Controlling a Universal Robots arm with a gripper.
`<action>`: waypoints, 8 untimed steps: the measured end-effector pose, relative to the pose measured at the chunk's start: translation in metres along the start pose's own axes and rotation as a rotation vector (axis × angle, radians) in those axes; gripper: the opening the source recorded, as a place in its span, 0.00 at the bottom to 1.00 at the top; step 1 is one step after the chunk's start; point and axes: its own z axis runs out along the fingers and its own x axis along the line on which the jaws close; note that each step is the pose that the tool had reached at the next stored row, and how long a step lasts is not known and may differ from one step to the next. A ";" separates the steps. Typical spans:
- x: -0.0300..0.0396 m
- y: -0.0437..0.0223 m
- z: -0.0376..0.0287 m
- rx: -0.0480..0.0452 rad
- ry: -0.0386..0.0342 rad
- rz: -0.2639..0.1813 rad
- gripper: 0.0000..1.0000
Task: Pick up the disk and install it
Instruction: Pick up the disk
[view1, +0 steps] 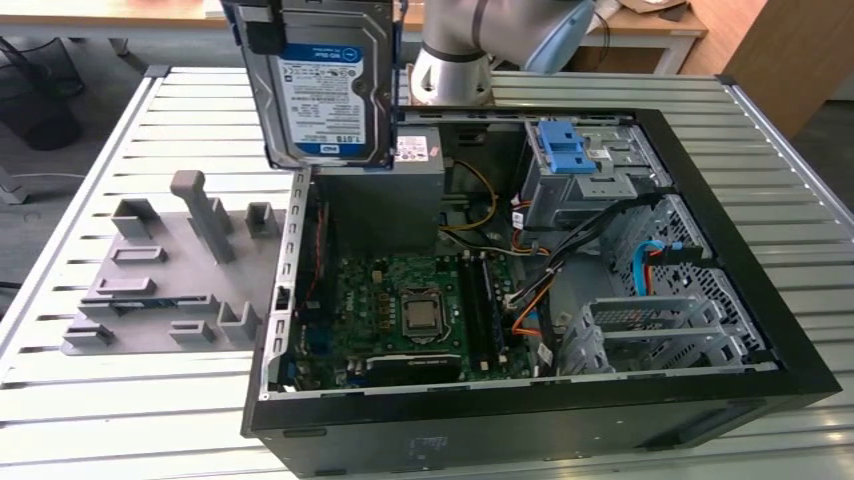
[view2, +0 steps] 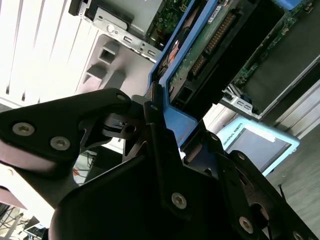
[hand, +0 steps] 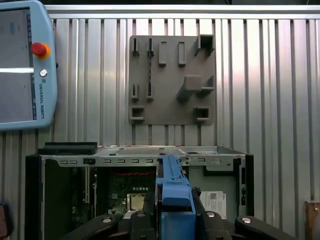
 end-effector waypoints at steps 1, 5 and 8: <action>0.0004 -0.0030 -0.0001 -0.0005 0.0000 0.000 0.36; 0.0022 -0.0150 -0.0006 -0.0023 0.0000 0.000 0.36; 0.0034 -0.0241 -0.0010 -0.0038 0.0000 0.000 0.36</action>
